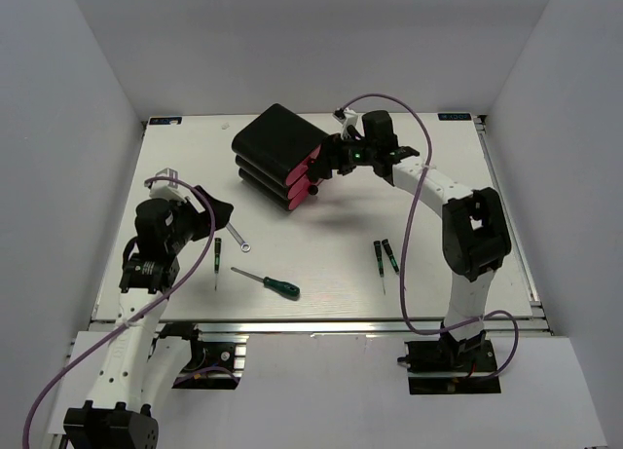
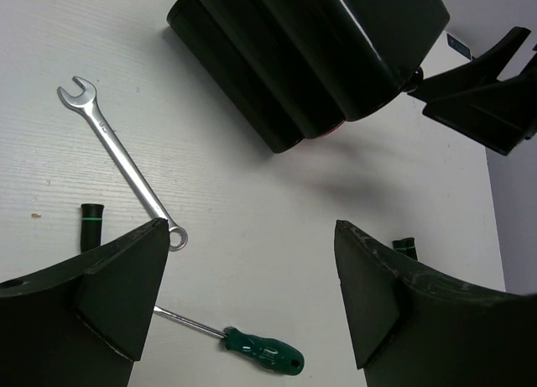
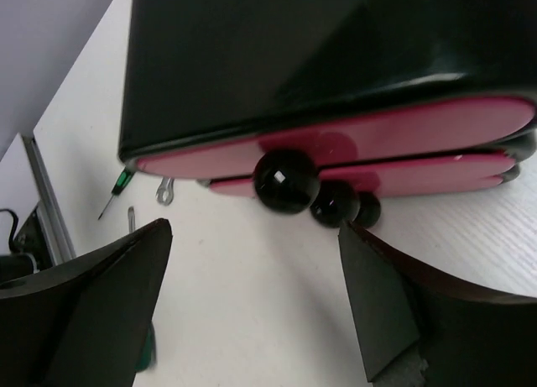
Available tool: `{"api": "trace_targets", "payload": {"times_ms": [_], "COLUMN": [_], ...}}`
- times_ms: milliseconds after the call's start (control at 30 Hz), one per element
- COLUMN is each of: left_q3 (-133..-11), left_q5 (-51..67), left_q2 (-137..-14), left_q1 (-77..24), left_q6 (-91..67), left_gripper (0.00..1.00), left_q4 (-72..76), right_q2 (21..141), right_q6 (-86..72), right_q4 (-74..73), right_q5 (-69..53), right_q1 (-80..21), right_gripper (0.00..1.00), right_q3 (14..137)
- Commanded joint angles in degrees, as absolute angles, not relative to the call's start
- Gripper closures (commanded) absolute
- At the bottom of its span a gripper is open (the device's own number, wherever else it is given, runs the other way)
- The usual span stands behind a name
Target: Sort the tools into containers
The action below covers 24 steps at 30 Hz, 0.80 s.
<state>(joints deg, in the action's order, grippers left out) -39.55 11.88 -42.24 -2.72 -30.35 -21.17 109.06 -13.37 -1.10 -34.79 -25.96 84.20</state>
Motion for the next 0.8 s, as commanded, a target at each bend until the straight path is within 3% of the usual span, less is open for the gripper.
{"api": "trace_targets", "payload": {"times_ms": [0,500,633,767], "left_q3": [-38.3,-36.9,-36.1,-35.3], "left_q5": [12.2,13.1,13.0,12.7], "left_q2": [-41.0,-42.8,-42.6,-42.8], "left_q1": [-2.6,-2.5,-2.6,-2.5], "left_q6": [-31.6,-33.0,-33.9,-34.8], "left_gripper": [0.11,0.11,0.11,0.12], "left_q4": [-21.4,-19.9,-18.9,-18.0], "right_q2": [111.3,116.1,114.5,111.1], "right_q6": [-14.4,-14.2,-12.9,-12.7], "right_q4": [1.6,5.1,4.9,6.0], "right_q5": [-33.3,-33.0,-32.8,-33.1], "right_q1": [-25.7,-26.8,-26.7,-26.0], "right_gripper": [0.15,0.54,0.75,0.81], "right_q3": [89.0,92.3,90.2,84.7]}}
